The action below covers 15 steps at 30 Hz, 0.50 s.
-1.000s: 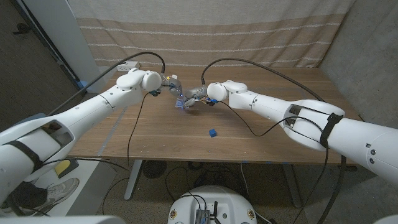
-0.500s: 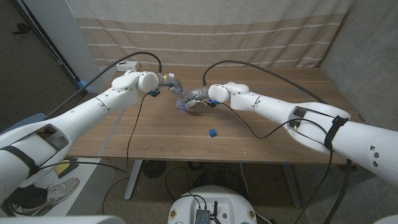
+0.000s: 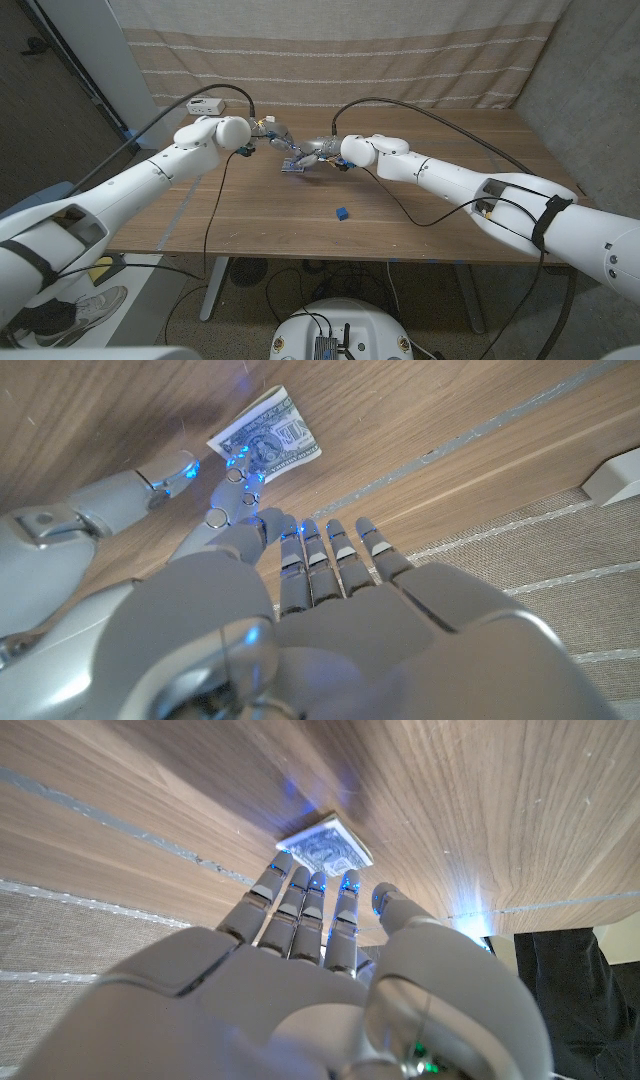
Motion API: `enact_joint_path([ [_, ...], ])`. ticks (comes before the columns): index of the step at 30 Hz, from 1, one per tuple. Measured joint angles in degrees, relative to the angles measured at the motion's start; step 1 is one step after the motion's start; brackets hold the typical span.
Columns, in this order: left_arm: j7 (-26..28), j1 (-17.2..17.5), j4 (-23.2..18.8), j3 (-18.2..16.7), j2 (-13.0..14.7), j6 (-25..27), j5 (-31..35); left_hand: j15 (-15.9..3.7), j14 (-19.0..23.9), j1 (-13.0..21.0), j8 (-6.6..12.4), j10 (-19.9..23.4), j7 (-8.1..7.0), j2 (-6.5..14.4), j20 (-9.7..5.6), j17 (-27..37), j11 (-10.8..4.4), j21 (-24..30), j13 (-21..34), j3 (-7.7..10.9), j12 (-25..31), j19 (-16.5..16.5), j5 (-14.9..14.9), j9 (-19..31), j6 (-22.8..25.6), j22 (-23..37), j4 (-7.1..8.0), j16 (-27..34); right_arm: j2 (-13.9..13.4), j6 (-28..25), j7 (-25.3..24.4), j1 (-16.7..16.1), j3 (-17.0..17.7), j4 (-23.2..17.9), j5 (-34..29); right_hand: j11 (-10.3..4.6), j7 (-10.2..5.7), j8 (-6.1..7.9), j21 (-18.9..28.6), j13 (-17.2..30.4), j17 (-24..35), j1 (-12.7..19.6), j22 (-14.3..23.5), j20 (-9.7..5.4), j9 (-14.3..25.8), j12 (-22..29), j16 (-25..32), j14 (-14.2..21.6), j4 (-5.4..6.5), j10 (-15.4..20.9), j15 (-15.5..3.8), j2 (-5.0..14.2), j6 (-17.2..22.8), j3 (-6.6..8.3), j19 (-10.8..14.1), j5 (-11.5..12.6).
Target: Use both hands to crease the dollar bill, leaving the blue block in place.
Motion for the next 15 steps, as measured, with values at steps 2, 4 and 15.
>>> enact_joint_path([
  [2, 0.8, 0.5, 0.0, -0.6, 0.1, -0.4, -1.2, 0.05, 0.0, -0.3, 0.00, -0.3, -0.09, -0.3, 0.00, 0.0, -0.29, 0.0, 0.0, 0.00, 0.0, 0.0, 0.0, 0.0, -0.1, 0.0, 0.00, 0.0, -0.2, 0.2, -0.7, -0.2, 0.3, -0.3, 0.1, 0.00, 0.00, 0.00, 0.0, 0.0, 0.0, 0.0, 0.0, 0.00, 0.0, 0.0, 0.0, 0.0, -0.23, 0.0, 0.00, 0.00, 0.0, -0.23, 0.0, 0.0],
  [4, 1.7, 1.0, 0.0, -1.2, 0.3, -0.7, -2.3, 0.05, 0.0, -0.3, 0.00, -0.3, -0.39, -0.3, 0.00, 0.0, -0.29, 0.0, 0.0, -0.08, 0.0, 0.0, 0.0, 0.0, -0.4, 0.0, 0.08, 0.0, -0.5, 0.3, -0.9, -0.5, 0.7, -0.7, 0.1, 0.00, 0.00, 0.00, 0.0, 0.0, 0.0, 0.0, 0.0, 0.00, 0.0, 0.0, 0.0, 0.0, -0.23, 0.0, 0.00, 0.00, 0.0, -0.23, 0.0, 0.0],
  [15, 5.6, 3.3, 0.3, -4.1, 0.8, -2.7, -8.6, 0.68, -0.7, -3.2, -0.39, -1.6, -0.72, -0.5, 0.69, 0.3, 0.43, 0.0, 0.0, -1.19, -0.2, -0.3, -1.0, -0.3, -3.8, 0.0, 1.64, 0.0, -2.1, 0.0, -3.3, -2.3, 3.2, -3.0, 0.8, 0.00, 0.00, 0.25, 0.0, 0.0, 0.0, 0.0, 0.0, -0.01, 0.0, 0.0, 0.0, 0.0, -0.23, 0.0, 0.00, 0.00, 0.0, -0.23, 0.0, 0.0],
])
